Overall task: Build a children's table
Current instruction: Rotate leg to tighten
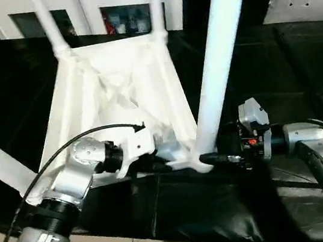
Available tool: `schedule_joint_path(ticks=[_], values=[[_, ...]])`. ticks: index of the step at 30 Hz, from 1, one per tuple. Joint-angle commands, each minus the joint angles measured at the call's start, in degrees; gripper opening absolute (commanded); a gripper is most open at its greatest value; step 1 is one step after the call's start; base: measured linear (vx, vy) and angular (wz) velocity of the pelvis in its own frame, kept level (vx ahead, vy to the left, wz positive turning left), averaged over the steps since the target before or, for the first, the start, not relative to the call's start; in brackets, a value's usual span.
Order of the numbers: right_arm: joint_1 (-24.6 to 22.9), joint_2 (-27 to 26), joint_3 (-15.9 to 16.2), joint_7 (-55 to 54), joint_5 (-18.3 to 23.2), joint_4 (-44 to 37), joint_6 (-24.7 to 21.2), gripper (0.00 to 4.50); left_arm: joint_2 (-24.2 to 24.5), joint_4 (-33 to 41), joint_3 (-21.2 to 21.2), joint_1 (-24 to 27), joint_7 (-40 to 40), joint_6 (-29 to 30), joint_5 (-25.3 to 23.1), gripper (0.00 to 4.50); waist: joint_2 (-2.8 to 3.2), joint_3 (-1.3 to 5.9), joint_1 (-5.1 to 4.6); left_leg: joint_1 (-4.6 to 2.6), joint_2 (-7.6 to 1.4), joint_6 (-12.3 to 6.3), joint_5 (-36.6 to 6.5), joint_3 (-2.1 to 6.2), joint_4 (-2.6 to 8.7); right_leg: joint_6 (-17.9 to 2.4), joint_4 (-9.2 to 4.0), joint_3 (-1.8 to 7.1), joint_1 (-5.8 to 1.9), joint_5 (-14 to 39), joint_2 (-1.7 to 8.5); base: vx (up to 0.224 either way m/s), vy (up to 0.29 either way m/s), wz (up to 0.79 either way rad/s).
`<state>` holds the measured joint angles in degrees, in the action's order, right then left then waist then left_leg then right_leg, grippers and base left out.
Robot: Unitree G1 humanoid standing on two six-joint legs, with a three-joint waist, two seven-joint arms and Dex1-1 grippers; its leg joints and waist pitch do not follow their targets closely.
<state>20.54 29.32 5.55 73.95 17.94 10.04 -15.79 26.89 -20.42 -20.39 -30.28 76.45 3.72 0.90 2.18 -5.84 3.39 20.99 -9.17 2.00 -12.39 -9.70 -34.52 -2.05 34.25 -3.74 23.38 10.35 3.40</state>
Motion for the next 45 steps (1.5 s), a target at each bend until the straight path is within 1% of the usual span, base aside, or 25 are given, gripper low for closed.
schedule_joint_path(ticks=[1, 2, 3, 6, 11, 17, 18, 19, 25, 26, 28, 29, 30, 31, 32, 33, 35, 36, 38, 39, 40, 41, 42, 43, 45], values=[[0.9, 0.3, 0.9, 2.6, 1.2, 0.4, -0.3, 3.51, 0.4, 1.9, -2.3, -0.8, 3.5, -1.9, 0.3, 0.0, -0.18, 4.33, -0.13, -0.58, -4.46, -8.75, -1.4, 1.06, 3.56, -17.3, -2.75, 3.21, -3.55, 2.9, 5.29, 0.0, 0.0, 0.0], [0.9, 0.3, 0.9, 2.6, 1.2, 0.4, -0.3, 3.41, 0.4, 1.9, -2.3, -0.8, 3.5, -1.9, 0.3, 0.0, -0.15, 4.37, -0.02, -0.54, -4.49, -8.81, -0.9, 1.02, 3.5, -17.2, -2.7, 3.2, -3.51, 2.6, 5.34, 0.0, 0.0, 0.0], [1.2, 0.3, 1.3, 3.3, 1.2, 0.7, -0.2, 3.3, 0.6, 1.7, -2.5, -0.8, 3.9, -2.3, 0.2, 0.0, -0.73, 4.46, -0.04, -0.5, -4.49, -8.87, -0.5, 0.99, 3.52, -17.2, -2.66, 3.2, -3.6, 2.3, 5.33, 0.0, 0.0, 0.0], [2.1, -0.2, 2.2, 4.7, 1.3, 2.2, 0.0, 3.19, 1.2, 1.7, -2.7, -0.8, 4.8, -3.0, 0.2, 0.0, -0.46, 4.45, 0.07, -0.4, -4.38, -8.92, -0.2, 1.02, 3.44, -17.0, -2.65, 3.08, -3.5, 3.2, 5.37, 0.0, 0.0, 0.0], [3.0, -0.8, 2.9, 5.8, 1.4, 3.3, -0.3, 2.46, 1.6, 1.7, -2.8, -1.0, 5.3, -3.2, 0.1, 0.0, -0.35, 4.46, 0.19, -0.33, -4.42, -8.88, 0.1, 1.06, 3.46, -16.9, -2.61, 3.02, -3.51, 3.1, 5.34, 0.0, 0.0, 0.0], [3.8, -1.1, 4.3, 7.9, 1.5, 4.9, -0.5, 2.08, 1.5, 0.8, -2.9, -1.5, 5.9, -3.9, 0.1, 0.0, -0.08, 4.65, 0.25, -0.41, -4.41, -8.57, 0.4, 1.08, 3.39, -17.1, -2.5, 2.95, -3.53, 2.2, 5.25, 0.0, 0.0, 0.0], [3.5, -1.0, 4.5, 8.2, 1.7, 4.6, -0.8, 2.08, 1.4, 0.5, -3.2, -1.6, 6.0, -3.9, 0.2, 0.0, -0.12, 4.64, 0.22, -0.4, -4.44, -8.55, 0.3, 1.08, 3.4, -17.2, -2.48, 2.97, -3.54, 2.1, 5.27, 0.0, 0.0, 0.0], [3.3, -1.0, 4.7, 8.4, 1.8, 4.5, -0.9, 2.04, 1.4, 0.4, -3.3, -1.7, 6.1, -3.9, 0.3, 0.0, 0.25, 4.58, 0.23, -0.5, -4.42, -8.45, 0.0, 1.05, 3.39, -17.2, -2.64, 2.96, -3.43, 2.3, 5.2, 0.0, 0.0, 0.0], [0.9, -2.0, 4.5, 5.1, 2.6, 0.5, -3.7, 1.99, 0.1, 0.7, -3.1, -1.9, 3.5, -0.6, 0.0, 0.0, 0.13, 4.52, 0.56, -0.54, -4.54, -7.48, -0.8, 1.1, 3.5, -17.2, -2.59, 3.08, -3.51, 2.5, 5.24, 0.0, 0.0, 0.0], [-0.7, -4.3, 4.5, -1.0, 1.5, -2.5, -5.5, 1.99, -1.9, 1.1, -2.2, -2.1, -0.3, 3.1, 0.0, 0.0, 0.34, 4.36, 0.64, -0.66, -4.68, -7.0, -1.0, 1.08, 3.65, -17.0, -2.78, 3.15, -3.33, 2.9, 5.19, 0.0, 0.0, 0.0], [-1.9, -9.6, 4.0, -12.5, -1.0, -5.1, -8.8, 1.98, -5.2, 0.9, -0.7, -2.9, -7.1, 7.9, -0.8, 0.0, 0.11, 4.19, 0.47, -0.59, -4.47, -5.49, -2.7, 1.1, 3.87, -16.4, -3.06, 3.22, -3.44, 5.9, 5.26, 0.0, 0.0, 0.0], [-1.9, -10.0, 3.9, -13.5, -1.2, -5.2, -9.0, 1.98, -5.5, 0.9, -0.6, -3.0, -7.7, 8.3, -0.9, 0.0, 0.06, 3.86, 0.13, -0.68, -4.11, -3.68, -5.5, 1.21, 4.14, -15.2, -3.78, 3.08, -3.32, 11.8, 5.37, 0.0, 0.0, 0.0], [-2.0, -12.2, 3.2, -17.3, -1.4, -5.3, -10.4, 1.98, -6.7, 0.6, -0.1, -3.3, -9.6, 9.6, -0.9, 0.0, 0.03, 3.8, -0.05, -0.84, -3.9, -2.86, -7.1, 1.21, 4.18, -14.4, -4.25, 3.09, -3.41, 15.3, 5.48, 0.0, 0.0, 0.0], [-2.0, -14.2, 2.5, -20.9, -1.6, -5.4, -11.6, 1.98, -7.9, 0.3, 0.4, -3.6, -11.7, 10.8, -1.1, 0.0, -0.16, 3.46, -0.67, -0.46, -3.65, -1.61, -8.0, 1.3, 4.39, -12.8, -4.53, 3.16, -3.74, 19.2, 5.51, 0.0, 0.0, 0.0], [-1.9, -16.7, 1.9, -25.4, -2.6, -5.3, -12.8, 1.98, -9.7, -0.4, 1.2, -4.2, -14.9, 12.4, -1.3, 0.0, 0.02, 3.3, -1.14, -0.57, -3.61, -0.87, -10.0, 1.48, 4.61, -11.0, -5.02, 2.93, -3.55, 23.6, 5.39, 0.0, 0.0, 0.0], [-1.6, -19.3, 1.3, -30.0, -3.8, -4.8, -13.6, 1.97, -11.5, -1.0, 1.8, -4.8, -17.7, 13.7, -1.5, 0.0, 0.4, 3.19, -1.56, -0.74, -3.67, -0.34, -10.6, 1.43, 4.65, -10.6, -5.12, 3.03, -3.28, 24.4, 5.24, 0.0, 0.0, 0.0], [-0.8, -23.5, 0.5, -38.2, -6.7, -3.7, -12.8, 1.97, -14.6, -2.4, 3.0, -5.9, -23.0, 16.1, -2.0, 0.0, 0.12, 3.35, -2.22, -0.83, -3.23, 0.3, -11.8, 1.65, 4.67, -8.7, -5.73, 2.82, -3.33, 27.6, 5.33, 0.0, 0.0, 0.0], [-0.4, -25.2, -0.1, -41.8, -7.7, -3.2, -12.4, 1.97, -15.9, -2.8, 3.6, -6.4, -25.0, 17.1, -2.2, 0.0, -0.05, 3.32, -2.81, -0.55, -3.06, -0.16, -10.9, 1.67, 4.72, -8.1, -5.75, 2.86, -3.32, 26.7, 5.13, 0.0, 0.0, 0.0], [0.7, -30.6, -2.9, -51.8, -9.1, -2.1, -13.2, 1.97, -19.1, -3.5, 5.3, -7.6, -29.9, 19.5, -2.5, 0.0, -0.07, 3.43, -3.25, -0.67, -3.0, -0.7, -10.1, 1.46, 4.52, -8.3, -5.89, 3.05, -2.98, 25.8, 5.07, 0.0, 0.0, 0.0], [0.8, -30.9, -3.0, -52.5, -9.3, -2.0, -13.2, 1.97, -19.4, -3.5, 5.4, -7.7, -30.3, 19.7, -2.6, 0.0, -0.06, 3.51, -3.22, -0.61, -2.99, -0.76, -9.4, 1.49, 4.53, -8.4, -5.76, 3.04, -3.06, 24.9, 5.03, 0.0, 0.0, 0.0], [0.7, -31.6, -2.5, -53.6, -10.1, -2.0, -12.4, 1.97, -20.1, -3.6, 5.5, -7.9, -31.1, 19.9, -2.9, 0.0, -0.24, 3.7, -3.19, -0.55, -3.06, -1.34, -7.6, 1.43, 4.47, -9.0, -5.46, 3.14, -3.15, 21.0, 4.95, 0.0, 0.0, 0.0], [0.4, -31.8, -2.4, -53.0, -9.7, -2.3, -11.5, 1.97, -20.2, -3.5, 5.3, -7.7, -31.0, 19.7, -3.1, 0.0, 0.09, 3.86, -3.13, -0.43, -3.25, -2.18, -5.9, 1.41, 4.42, -10.4, -4.93, 3.22, -3.22, 15.8, 4.82, 0.0, 0.0, 0.0], [0.2, -32.1, -2.6, -52.7, -9.2, -2.7, -11.5, 1.97, -20.2, -3.1, 5.0, -7.5, -30.7, 19.7, -3.2, 0.0, 0.0, 3.87, -3.15, -0.45, -3.29, -2.76, -5.4, 1.31, 4.37, -11.0, -4.79, 3.22, -3.22, 13.6, 4.78, 0.0, 0.0, 0.0], [0.0, -32.4, -2.9, -52.7, -8.8, -3.2, -11.5, 2.53, -20.2, -2.9, 4.8, -7.3, -30.5, 19.7, -3.4, 0.0, 0.0, 3.93, -3.25, -0.15, -3.32, -3.71, -4.2, 1.36, 4.33, -12.2, -4.32, 3.21, -3.56, 10.2, 4.84, 0.0, 0.0, 0.0], [-0.4, -32.9, -3.6, -52.3, -8.0, -4.2, -12.6, 2.66, -20.0, -2.2, 4.4, -6.9, -29.9, 19.9, -3.5, 0.0, 0.1, 4.13, -3.18, -0.15, -3.32, -5.17, -2.6, 1.24, 4.21, -13.2, -4.14, 3.14, -3.73, 7.0, 4.97, 0.0, 0.0, 0.0]])
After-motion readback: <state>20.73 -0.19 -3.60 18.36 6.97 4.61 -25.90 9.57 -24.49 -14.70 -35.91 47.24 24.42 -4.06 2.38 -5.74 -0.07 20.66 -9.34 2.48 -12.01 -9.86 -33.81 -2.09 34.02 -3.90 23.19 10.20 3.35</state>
